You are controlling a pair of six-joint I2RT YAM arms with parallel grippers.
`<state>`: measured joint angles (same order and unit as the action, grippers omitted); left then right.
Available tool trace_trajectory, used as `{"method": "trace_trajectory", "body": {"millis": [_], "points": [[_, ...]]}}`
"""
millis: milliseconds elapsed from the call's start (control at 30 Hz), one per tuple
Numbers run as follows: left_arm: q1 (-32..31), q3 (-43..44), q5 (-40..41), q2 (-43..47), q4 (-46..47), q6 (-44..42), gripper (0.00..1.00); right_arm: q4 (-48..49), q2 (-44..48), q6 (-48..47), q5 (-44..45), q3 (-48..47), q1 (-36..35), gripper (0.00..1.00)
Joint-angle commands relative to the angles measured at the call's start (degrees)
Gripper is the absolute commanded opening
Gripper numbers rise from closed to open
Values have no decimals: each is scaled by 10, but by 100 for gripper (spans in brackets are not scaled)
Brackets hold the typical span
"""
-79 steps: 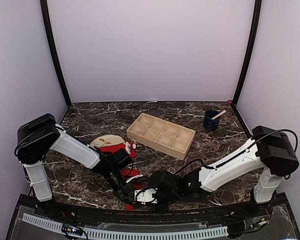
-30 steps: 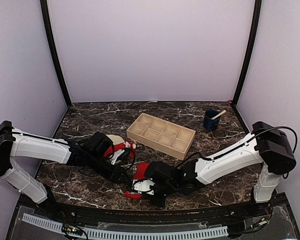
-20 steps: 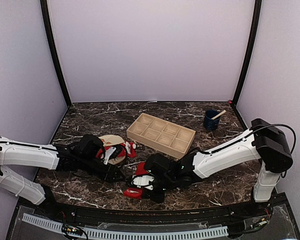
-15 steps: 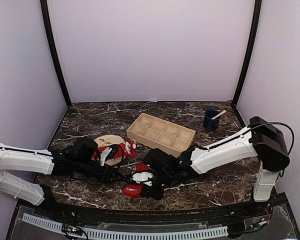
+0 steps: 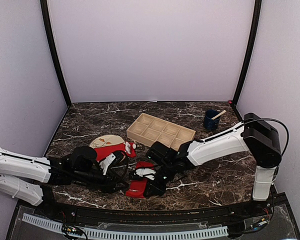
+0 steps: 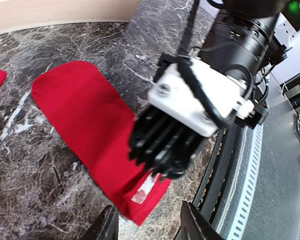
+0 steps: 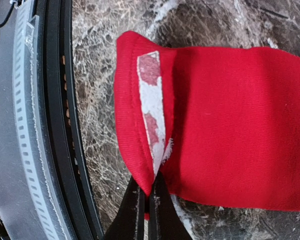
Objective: Roll the socks
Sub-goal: Roll the sock at the center of the board.
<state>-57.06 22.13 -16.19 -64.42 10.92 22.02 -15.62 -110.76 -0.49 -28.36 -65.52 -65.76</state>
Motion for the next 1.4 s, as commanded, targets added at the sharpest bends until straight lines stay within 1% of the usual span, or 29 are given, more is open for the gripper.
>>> {"method": "trace_trajectory", "body": {"millis": [0,400,967,1200,1367], "points": [[-12,-8,0,-1,29,-40,47,-20,-11,11,-49,-27,11,0],[-45,24,-9,-96,39,-104,47,-42,-16,17,-97,-27,25,0],[-81,62,3,-140,26,-161,47,-46,-13,15,-112,-17,26,0],[-93,73,21,-165,20,-172,46,-47,-11,11,-118,-15,26,0],[-95,69,45,-164,14,-176,46,-47,-12,11,-123,-14,26,0]]}}
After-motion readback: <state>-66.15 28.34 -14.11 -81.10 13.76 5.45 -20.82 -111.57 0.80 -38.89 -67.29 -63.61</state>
